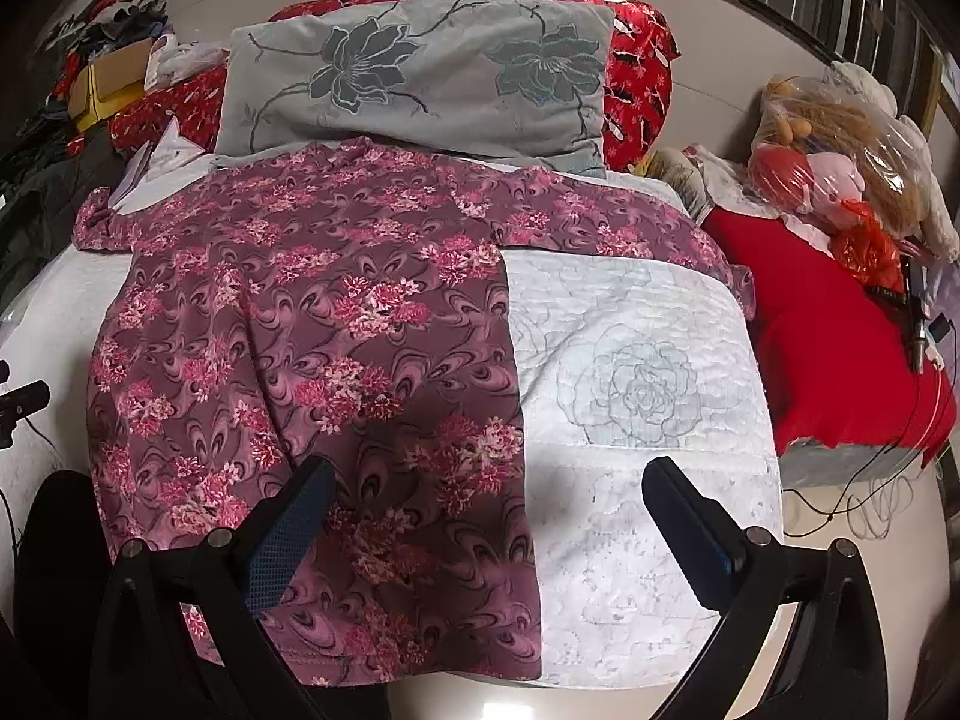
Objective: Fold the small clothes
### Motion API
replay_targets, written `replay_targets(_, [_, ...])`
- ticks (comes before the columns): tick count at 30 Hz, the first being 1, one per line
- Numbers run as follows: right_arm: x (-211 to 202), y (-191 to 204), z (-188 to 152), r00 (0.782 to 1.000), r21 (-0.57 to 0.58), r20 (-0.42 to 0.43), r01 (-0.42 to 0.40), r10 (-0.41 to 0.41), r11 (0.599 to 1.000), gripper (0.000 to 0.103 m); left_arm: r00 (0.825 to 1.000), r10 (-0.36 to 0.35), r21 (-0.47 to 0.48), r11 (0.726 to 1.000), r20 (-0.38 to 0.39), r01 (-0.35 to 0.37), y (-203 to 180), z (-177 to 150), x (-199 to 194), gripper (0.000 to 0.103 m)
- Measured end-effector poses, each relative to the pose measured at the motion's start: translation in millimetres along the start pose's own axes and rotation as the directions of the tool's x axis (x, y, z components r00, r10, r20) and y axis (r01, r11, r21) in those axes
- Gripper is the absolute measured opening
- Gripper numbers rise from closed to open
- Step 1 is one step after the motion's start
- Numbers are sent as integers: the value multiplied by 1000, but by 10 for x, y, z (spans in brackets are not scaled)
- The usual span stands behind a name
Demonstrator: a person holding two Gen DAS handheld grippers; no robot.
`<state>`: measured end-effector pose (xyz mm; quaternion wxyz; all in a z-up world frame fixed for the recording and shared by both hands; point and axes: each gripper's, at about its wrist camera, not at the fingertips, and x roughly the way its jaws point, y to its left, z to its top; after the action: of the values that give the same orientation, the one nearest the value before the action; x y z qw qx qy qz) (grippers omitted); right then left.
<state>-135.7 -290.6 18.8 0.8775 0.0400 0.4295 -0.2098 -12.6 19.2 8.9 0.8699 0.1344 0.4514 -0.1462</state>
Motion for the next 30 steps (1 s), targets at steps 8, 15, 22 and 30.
replay_targets(8, [-16, -29, 22, 1000, 2, 5, 6, -6, 1000, 102, 1000, -3, -4, 1000, -4, 3, -15, -10, 16, 103])
replay_targets(15, [-24, -30, 37, 1000, -4, 12, 3, -3, 1000, 102, 1000, -2, 1, 1000, -5, 2, -25, -28, 35, 103])
replay_targets(22, [6, -16, 19, 1000, -6, 6, -1, 1, 1000, 102, 1000, -6, 1, 1000, -18, 6, -59, -37, 62, 103])
replay_targets(30, [32, -42, 15, 1000, 3, 4, -5, 5, 1000, 102, 1000, -12, -5, 1000, -27, 12, -30, -24, 77, 103])
